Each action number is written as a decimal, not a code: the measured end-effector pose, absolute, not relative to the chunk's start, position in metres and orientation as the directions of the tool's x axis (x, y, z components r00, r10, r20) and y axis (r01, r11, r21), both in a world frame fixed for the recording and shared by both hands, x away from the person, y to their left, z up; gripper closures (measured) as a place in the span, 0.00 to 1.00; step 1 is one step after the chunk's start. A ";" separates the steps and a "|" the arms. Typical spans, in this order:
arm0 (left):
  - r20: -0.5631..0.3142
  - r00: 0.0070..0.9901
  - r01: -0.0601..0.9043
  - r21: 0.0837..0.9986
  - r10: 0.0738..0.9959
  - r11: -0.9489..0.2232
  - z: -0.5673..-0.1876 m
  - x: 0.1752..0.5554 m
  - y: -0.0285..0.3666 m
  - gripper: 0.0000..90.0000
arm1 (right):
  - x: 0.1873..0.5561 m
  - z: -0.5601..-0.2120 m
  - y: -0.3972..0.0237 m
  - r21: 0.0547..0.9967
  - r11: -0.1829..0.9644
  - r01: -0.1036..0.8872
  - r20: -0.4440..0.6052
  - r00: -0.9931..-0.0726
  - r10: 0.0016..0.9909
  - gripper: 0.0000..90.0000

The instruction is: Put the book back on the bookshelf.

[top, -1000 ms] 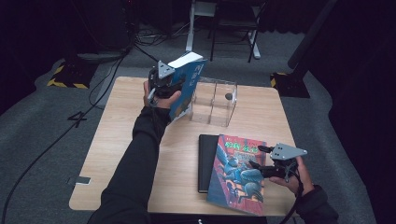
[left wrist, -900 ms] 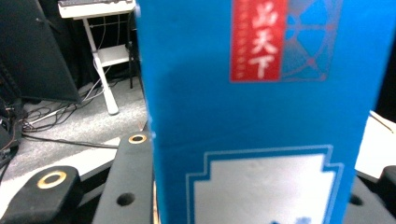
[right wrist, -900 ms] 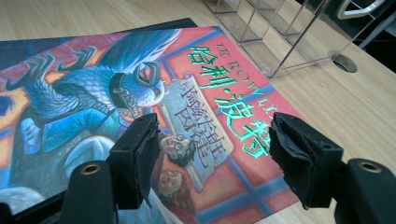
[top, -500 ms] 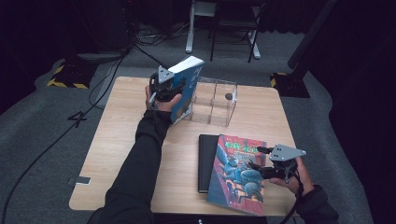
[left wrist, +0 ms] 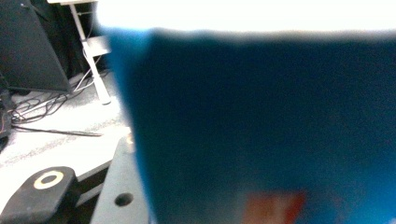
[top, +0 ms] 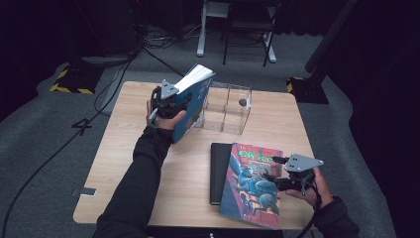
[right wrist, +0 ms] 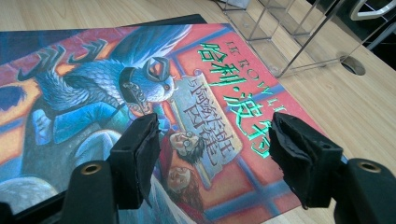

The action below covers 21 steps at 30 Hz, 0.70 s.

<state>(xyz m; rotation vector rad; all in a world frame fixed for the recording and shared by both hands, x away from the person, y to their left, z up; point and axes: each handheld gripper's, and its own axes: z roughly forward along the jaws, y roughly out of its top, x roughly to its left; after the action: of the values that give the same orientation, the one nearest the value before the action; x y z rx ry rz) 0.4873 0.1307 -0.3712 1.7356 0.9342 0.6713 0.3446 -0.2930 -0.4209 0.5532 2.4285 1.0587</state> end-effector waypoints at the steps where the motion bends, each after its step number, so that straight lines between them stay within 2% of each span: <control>1: 0.006 0.545 0.278 0.942 0.839 -0.187 -0.372 0.486 0.132 0.66 | 0.345 -0.421 -0.293 0.755 0.630 0.185 -0.227 -0.827 0.514 0.38; 7: -0.017 0.561 0.287 0.942 0.828 -0.175 -0.375 0.482 0.144 0.65 | 0.345 -0.421 -0.293 0.752 0.631 0.191 -0.224 -0.827 0.516 0.38; 21: 0.009 0.585 0.239 0.954 0.811 -0.182 -0.367 0.478 0.147 0.62 | 0.345 -0.422 -0.293 0.743 0.641 0.193 -0.223 -0.832 0.508 0.38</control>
<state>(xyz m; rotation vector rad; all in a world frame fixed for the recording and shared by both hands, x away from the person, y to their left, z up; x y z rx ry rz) 0.4778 0.1472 -0.3665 1.7202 0.8732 0.6517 0.3448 -0.2926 -0.4223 0.5528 2.4477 1.0395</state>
